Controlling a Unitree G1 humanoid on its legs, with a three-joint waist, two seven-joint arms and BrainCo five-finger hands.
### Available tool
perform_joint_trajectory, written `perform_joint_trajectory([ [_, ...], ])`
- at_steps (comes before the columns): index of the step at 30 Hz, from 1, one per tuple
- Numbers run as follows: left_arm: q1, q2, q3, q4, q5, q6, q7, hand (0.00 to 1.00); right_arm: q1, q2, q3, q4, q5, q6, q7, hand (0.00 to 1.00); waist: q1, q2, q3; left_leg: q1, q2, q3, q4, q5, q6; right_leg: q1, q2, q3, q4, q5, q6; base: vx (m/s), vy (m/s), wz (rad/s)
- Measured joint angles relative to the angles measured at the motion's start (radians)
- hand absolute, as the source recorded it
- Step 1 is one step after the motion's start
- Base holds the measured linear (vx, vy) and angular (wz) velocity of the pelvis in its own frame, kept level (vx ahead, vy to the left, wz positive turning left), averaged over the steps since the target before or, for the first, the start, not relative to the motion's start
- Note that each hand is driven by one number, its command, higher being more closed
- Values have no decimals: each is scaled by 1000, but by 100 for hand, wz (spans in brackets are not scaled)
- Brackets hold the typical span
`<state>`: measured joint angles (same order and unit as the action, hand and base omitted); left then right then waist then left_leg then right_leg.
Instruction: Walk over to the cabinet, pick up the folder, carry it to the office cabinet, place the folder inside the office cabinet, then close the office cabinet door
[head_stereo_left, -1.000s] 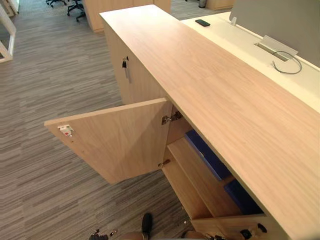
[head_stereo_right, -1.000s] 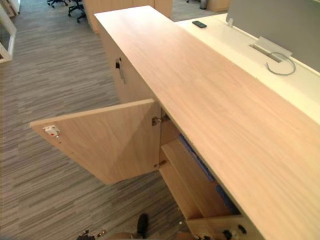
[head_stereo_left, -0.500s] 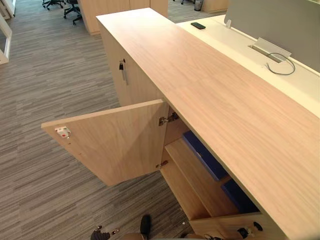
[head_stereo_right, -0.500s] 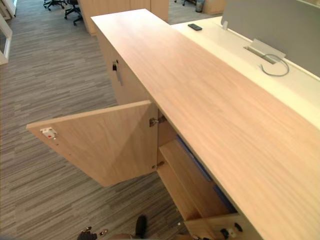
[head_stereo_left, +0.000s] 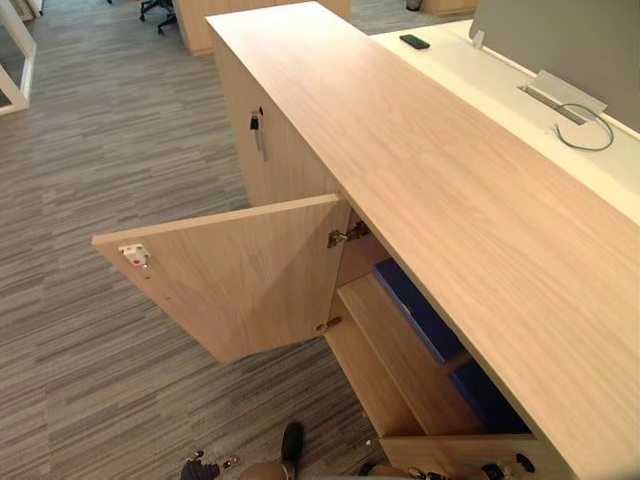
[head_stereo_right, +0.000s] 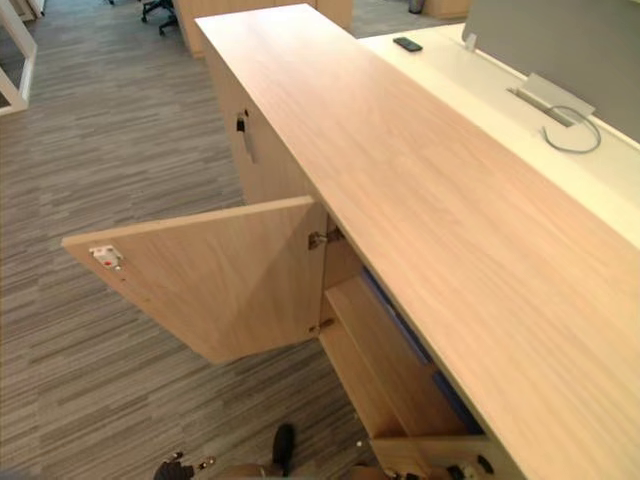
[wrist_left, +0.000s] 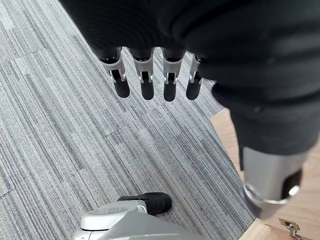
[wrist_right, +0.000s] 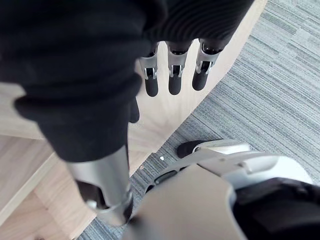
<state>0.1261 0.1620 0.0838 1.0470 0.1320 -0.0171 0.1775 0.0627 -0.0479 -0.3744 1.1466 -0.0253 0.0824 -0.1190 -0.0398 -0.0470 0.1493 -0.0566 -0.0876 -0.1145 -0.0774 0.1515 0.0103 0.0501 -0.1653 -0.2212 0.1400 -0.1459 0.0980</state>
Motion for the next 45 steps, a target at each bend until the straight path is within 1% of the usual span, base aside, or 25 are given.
perform_joint_trajectory([
  [3, 0, -4, 23, -21, 6, 0, -9, 0, 0, 11, -58, -7, -12, -5, -1, 0, -10, -1, -1, -44, 10, 63, 9, -36, -10, -38, -10, -2, 10, 5, 2, -70, 5, 1],
  [4, -2, 1, 35, -25, 7, -2, -10, 0, -1, 23, -79, -6, -17, -5, -3, 0, -15, -22, 4, -69, 9, 116, 55, -58, -3, -58, -40, -17, 4, 16, -1, -96, 30, 14],
  [5, -5, 5, 48, -25, 6, -2, -11, 0, -2, 22, -87, -7, -18, -6, -3, 0, -20, -33, 10, -119, 16, 144, 209, -109, 41, -65, -66, -19, 19, 17, 1, -26, 29, 11],
  [6, -2, 2, 58, -24, 5, -1, -10, 0, -1, 21, -98, -8, -17, -6, -3, 0, -24, -33, 10, -158, 50, 162, 362, -184, 25, -63, -82, -22, 28, 22, 8, 76, 14, 0],
  [7, 5, -2, 58, -26, 5, -2, -10, 0, 3, 16, -106, -8, -15, -6, -5, 0, -27, -21, 4, -177, 107, 163, 451, -235, -10, -64, -85, -23, 23, 29, 20, 125, 79, -5],
  [8, 10, -13, 55, -24, 5, -2, -10, 0, 6, 3, -107, -8, -10, -6, -8, 0, -30, 8, -5, -172, 176, 133, 457, -277, -63, -67, -78, -21, 18, 36, 33, 141, 216, -13],
  [9, 9, -20, 53, -23, 5, -2, -11, 0, 4, -6, -114, -8, -8, -6, -8, 0, -27, 26, -11, -158, 179, 94, 419, -307, -97, -75, -78, -16, 13, 45, 47, 96, 329, -7],
  [10, -1, -7, 37, -22, 6, -2, -12, 0, -5, 12, -117, -5, 2, -6, -8, 0, -31, 8, -12, -145, 148, 101, 378, -290, -84, -82, -99, -15, -1, 68, 61, 39, 298, -5],
  [12, -2, 3, 9, -23, 10, -2, -13, 0, -6, 26, -127, -3, 6, -6, -12, 0, -29, 6, -15, -125, 125, 111, 320, -259, -71, -97, -117, -13, -11, 124, 61, -21, 223, -8],
  [13, -1, 3, 0, -21, 13, -2, -14, 0, -7, 27, -137, -4, 6, -6, -14, 0, -29, 9, -14, -87, 117, 119, 247, -221, -63, -98, -120, -7, -18, 161, 58, -22, 177, -14],
  [15, -2, 3, -10, -21, 29, -3, -13, 0, -7, 30, -139, -5, 6, -6, -16, 0, -33, 13, -17, -34, 112, 123, 128, -158, -59, -99, -117, 4, -34, 191, 57, -21, 93, -7],
  [18, -4, 3, -6, -19, 33, -5, -12, 0, -9, 28, -133, -8, 5, -6, -15, 0, -37, 19, -18, 10, 116, 115, -10, -70, -63, -104, -107, 5, -55, 192, 57, -79, -21, 4],
  [22, -2, -13, 6, -1, 29, -5, -11, 0, -9, 5, -100, -13, 0, -6, -13, 0, -36, 45, -19, 6, 142, 109, -15, -53, -82, -99, -79, 2, -67, 187, 61, -122, -93, -2],
  [24, -5, -17, 20, 6, 24, -5, -11, 0, -9, 0, -73, -13, 0, -5, -14, 0, -37, 44, -20, 3, 144, 104, -16, -45, -99, -95, -77, -6, -69, 145, 68, -152, -133, 6],
  [26, -6, -29, 21, 8, 22, -5, -11, 0, -9, -12, -72, -13, 0, -5, -13, 0, -39, 62, -15, 3, 157, 96, -16, -35, -110, -91, -61, -22, -63, 136, 63, -148, -119, 14],
  [29, -5, -32, 30, 16, 19, -5, -11, 0, -7, -14, -64, -13, 0, -4, -15, 0, -38, 62, -15, 3, 179, 86, -17, -31, -116, -77, -41, -41, -66, 127, 60, -110, -71, 15],
  [32, -4, -32, 34, 16, 5, -5, -11, 0, -3, -14, -62, -13, 4, -3, -19, 0, -31, 54, -11, 2, 180, 96, -16, -31, -116, -68, -45, -49, -67, 126, 62, -63, -14, 16],
  [35, -4, -30, 30, 14, -4, -1, -10, 0, -1, -9, -64, -18, 5, -3, -31, 0, -26, 45, -7, 6, 157, 119, -14, -23, -105, -68, -80, -47, -49, 121, 75, -13, 67, 7],
  [38, -7, -9, -19, 3, -5, -1, -9, 0, -13, 8, -65, -48, 5, 3, -44, 0, -20, 16, 11, 41, 109, 158, -10, -18, -85, -70, -138, -18, -3, 133, 94, 50, 97, -14],
  [39, -10, 3, -43, 3, -3, -1, -9, 0, -24, 14, -64, -57, 5, 2, -47, 0, -17, 13, 13, 46, 99, 175, -10, -21, -70, -78, -151, -16, 7, 139, 94, 26, 139, -46],
  [40, -21, 14, -74, 3, 2, -1, -9, 0, -37, 19, -56, -76, 7, 1, -49, 0, -17, 10, 21, 52, 94, 195, -8, -25, -59, -91, -158, -27, 17, 166, 75, -5, 119, -43],
  [41, -26, 17, -85, 3, 8, -1, -10, 0, -43, 22, -55, -87, 12, -2, -51, 0, -16, 11, 27, 55, 95, 206, -6, -28, -55, -97, -158, -33, 20, 185, 67, -32, 108, -46],
  [43, -30, 25, -103, 0, 37, -2, -12, 0, -46, 29, -33, -95, 47, -20, -53, 0, -16, 12, 31, 57, 104, 234, 30, -68, -29, -97, -151, -49, 21, 242, 25, -79, 99, -43],
  [44, -32, 25, -106, 0, 40, -1, -12, 0, -46, 28, -27, -96, 49, -26, -53, 0, -17, 21, 36, 57, 109, 234, 36, -75, -27, -97, -145, -48, 31, 238, 25, -81, 65, -21],
  [45, -38, 27, -115, -2, 45, -1, -12, 0, -45, 27, -19, -97, 54, -30, -53, 0, -19, 22, 39, 55, 120, 229, 47, -82, -25, -99, -122, -46, 86, 197, 36, -52, 11, -6],
])
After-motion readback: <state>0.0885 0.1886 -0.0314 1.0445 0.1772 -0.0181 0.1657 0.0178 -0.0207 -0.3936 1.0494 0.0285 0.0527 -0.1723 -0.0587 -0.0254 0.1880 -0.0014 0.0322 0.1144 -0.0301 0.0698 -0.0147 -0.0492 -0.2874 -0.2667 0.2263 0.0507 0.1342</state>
